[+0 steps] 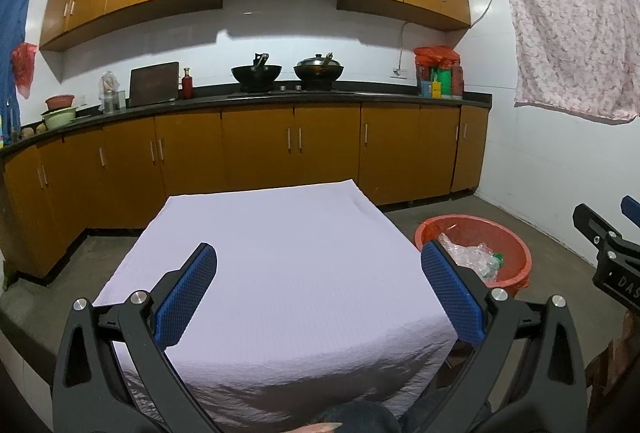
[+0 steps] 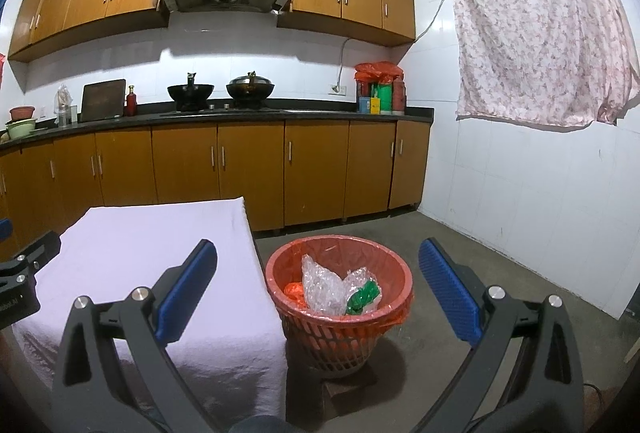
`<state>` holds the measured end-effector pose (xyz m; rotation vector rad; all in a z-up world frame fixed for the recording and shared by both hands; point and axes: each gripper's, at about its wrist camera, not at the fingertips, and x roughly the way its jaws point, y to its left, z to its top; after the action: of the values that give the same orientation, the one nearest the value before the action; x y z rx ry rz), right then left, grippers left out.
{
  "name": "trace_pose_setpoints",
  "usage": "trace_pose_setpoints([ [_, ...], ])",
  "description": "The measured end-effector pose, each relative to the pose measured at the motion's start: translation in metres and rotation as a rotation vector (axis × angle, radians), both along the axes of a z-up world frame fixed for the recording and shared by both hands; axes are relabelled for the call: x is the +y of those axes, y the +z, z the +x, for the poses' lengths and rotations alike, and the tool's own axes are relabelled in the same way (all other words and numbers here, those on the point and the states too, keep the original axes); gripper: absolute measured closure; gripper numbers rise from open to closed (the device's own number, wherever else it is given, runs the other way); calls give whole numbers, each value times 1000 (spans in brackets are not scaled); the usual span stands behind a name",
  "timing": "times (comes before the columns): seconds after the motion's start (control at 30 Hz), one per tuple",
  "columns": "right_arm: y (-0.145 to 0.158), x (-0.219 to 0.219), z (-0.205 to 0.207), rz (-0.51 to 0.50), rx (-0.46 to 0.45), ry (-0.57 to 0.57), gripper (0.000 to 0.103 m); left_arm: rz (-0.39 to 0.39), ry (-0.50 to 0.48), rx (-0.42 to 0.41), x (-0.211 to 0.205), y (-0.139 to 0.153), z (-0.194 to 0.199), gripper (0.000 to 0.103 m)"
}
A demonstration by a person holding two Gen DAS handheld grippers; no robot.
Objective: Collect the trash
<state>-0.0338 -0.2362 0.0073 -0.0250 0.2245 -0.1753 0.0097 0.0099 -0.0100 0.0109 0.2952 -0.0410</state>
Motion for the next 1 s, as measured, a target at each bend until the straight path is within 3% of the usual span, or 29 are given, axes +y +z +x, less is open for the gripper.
trace_pose_setpoints([
  [1.0, -5, 1, -2, 4, 6, 1, 4, 0, -2, 5, 1, -4, -3, 2],
])
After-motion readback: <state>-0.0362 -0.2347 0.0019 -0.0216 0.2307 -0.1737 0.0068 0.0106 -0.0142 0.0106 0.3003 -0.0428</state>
